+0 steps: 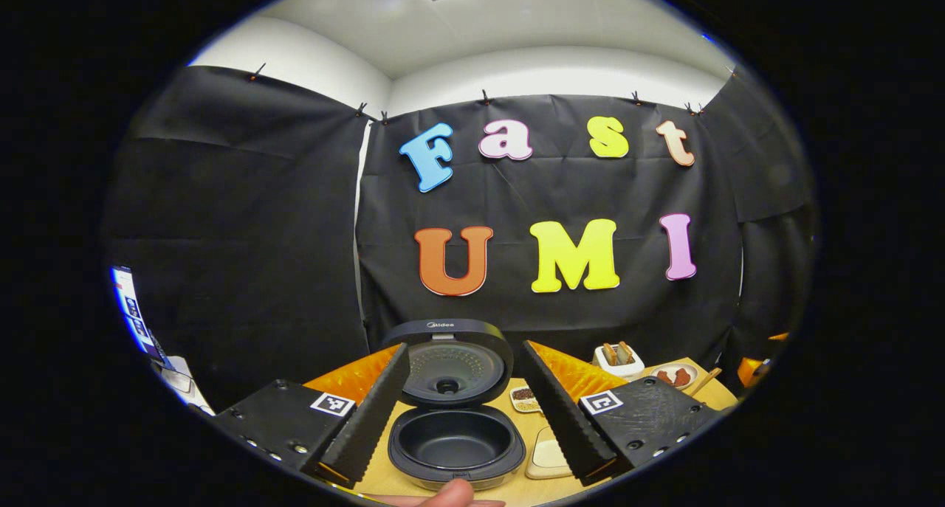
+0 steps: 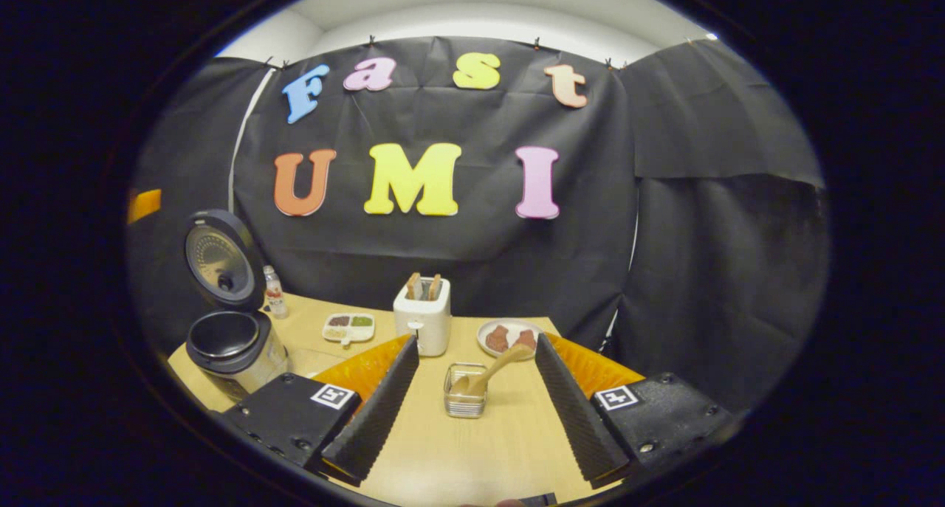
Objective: Close the left gripper, press the button to open the rice cooker; take a wooden spoon from the chopstick holder with the right hand, scoop a spoonful of rice and pour it into the rice cooker, then put the wooden spoon back into the chopstick holder.
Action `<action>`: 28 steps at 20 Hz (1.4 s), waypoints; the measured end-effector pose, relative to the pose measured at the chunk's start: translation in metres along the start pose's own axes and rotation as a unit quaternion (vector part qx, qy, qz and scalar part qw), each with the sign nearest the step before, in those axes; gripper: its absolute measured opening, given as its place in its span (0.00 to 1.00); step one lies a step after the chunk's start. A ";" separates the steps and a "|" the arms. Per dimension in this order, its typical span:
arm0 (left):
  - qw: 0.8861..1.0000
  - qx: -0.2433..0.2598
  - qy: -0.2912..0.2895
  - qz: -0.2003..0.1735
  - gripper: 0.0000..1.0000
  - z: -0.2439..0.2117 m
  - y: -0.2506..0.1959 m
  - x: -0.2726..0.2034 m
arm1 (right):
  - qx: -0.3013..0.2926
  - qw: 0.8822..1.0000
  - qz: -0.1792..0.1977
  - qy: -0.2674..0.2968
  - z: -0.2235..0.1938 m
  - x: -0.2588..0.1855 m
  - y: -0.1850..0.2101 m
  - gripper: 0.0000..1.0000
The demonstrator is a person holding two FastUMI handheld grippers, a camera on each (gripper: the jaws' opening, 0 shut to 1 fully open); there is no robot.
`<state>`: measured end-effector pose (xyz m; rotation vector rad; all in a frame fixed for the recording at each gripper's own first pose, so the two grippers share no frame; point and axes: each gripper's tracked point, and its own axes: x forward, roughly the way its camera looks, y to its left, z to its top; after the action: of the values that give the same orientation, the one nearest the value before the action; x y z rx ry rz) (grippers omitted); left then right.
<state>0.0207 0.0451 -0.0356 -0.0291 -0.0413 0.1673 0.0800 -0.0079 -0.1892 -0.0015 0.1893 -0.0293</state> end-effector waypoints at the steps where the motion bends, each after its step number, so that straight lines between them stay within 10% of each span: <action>1: 1.000 0.006 0.001 -0.001 0.95 -0.002 -0.003 0.000 | 0.005 1.000 -0.001 0.009 -0.015 0.014 -0.004 1.00; 9: 1.000 0.029 0.011 0.001 0.95 -0.015 -0.024 0.004 | 0.093 0.993 -0.004 0.067 -0.099 0.136 -0.029 1.00; 21: 0.998 0.063 0.018 0.008 0.95 -0.026 -0.032 0.013 | 0.135 0.989 0.015 0.053 -0.098 0.247 -0.030 0.96; 28: 0.997 0.070 0.012 0.011 0.95 -0.023 -0.028 0.013 | 0.132 0.989 0.043 0.056 -0.091 0.248 -0.017 0.37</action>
<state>0.0392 0.0195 -0.0572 0.1087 -0.0049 0.1913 0.3060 -0.0319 -0.3255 0.2738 0.2967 0.0325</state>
